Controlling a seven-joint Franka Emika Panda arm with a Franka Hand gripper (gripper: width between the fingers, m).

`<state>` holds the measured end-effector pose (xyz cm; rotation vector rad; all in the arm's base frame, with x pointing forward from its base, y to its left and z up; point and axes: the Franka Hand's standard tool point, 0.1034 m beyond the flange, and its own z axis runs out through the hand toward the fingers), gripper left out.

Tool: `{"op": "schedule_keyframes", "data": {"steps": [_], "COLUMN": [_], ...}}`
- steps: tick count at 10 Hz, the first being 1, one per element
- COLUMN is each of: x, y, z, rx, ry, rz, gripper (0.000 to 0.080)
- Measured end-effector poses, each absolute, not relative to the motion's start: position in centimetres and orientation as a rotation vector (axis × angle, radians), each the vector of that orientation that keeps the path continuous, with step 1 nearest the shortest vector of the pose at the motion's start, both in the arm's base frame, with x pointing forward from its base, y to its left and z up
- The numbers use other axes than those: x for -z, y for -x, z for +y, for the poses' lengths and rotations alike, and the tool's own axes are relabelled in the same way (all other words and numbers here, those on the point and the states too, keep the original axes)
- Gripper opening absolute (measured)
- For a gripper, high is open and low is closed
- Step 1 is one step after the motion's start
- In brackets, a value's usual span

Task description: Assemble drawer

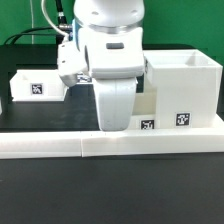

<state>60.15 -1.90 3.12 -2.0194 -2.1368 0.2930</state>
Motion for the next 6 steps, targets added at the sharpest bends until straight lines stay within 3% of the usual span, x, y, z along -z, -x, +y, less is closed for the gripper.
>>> {"op": "schedule_keyframes", "data": {"steps": [6], "x": [-3.5], "y": [-59.2], "z": [-3.2], "rx": [-0.282], "ry": [2.021], "rz": [-2.144], "gripper": [0.0649]}}
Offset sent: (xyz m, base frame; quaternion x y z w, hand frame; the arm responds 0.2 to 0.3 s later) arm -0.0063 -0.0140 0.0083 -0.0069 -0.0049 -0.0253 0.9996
